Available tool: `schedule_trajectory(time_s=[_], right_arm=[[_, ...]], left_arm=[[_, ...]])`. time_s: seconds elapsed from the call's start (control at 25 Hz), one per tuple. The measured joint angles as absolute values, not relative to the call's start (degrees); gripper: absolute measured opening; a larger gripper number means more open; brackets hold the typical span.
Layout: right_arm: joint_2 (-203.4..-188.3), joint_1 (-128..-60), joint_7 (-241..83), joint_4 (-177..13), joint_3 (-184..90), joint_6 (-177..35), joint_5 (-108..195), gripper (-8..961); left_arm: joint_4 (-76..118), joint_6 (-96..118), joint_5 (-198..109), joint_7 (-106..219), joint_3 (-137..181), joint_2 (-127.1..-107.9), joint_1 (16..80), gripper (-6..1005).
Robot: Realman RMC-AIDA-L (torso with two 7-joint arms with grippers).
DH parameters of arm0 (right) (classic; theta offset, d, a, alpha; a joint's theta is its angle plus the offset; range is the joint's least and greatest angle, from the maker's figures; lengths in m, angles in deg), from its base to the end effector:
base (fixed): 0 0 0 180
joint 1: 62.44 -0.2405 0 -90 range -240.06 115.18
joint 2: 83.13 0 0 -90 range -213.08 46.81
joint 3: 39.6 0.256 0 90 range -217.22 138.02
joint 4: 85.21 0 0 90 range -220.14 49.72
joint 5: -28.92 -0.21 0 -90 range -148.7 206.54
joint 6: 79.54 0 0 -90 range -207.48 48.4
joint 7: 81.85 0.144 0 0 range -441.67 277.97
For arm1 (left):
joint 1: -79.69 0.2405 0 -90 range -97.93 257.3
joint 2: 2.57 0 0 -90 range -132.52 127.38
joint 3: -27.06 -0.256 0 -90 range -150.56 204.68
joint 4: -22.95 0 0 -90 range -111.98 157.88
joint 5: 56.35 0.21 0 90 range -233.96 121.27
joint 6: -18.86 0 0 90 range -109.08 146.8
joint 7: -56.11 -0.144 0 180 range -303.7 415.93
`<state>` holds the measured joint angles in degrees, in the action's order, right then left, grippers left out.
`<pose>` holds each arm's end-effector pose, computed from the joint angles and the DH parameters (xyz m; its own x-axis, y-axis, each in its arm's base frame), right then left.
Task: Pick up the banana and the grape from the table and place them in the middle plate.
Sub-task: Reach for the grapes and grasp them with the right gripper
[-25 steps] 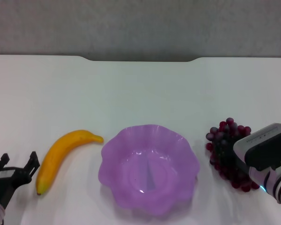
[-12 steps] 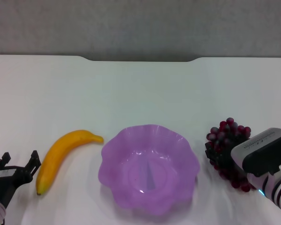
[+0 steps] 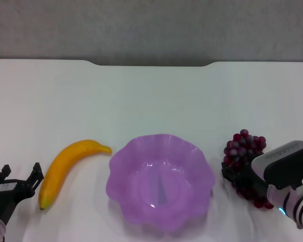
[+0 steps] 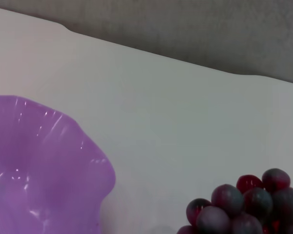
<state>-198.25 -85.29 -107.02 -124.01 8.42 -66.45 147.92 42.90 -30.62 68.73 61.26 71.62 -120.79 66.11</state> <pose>0.3064 0.3368 -0.1010 0.8058 -0.4693 -0.3611 -0.5577 -0.3964 -0.7293 -0.3791 0.2747 -0.0521 0.6175 0.2928 0.7300 0.7655 -0.0105 -0.6433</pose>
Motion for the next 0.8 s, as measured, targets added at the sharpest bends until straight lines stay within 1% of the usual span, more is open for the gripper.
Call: schedule_trajectory(time_s=[0.64, 0.8], right_arm=[[-198.18, -85.2, -105.0, -124.0, 8.6, -67.2, 147.9, 715], [-198.1, -85.2, -105.0, -124.1, 8.6, -68.0, 147.9, 634]], left_arm=[[42.9, -30.6, 68.7, 61.2, 71.6, -120.7, 66.3, 820], [42.9, -30.6, 68.7, 61.2, 71.6, -120.69, 66.3, 820]])
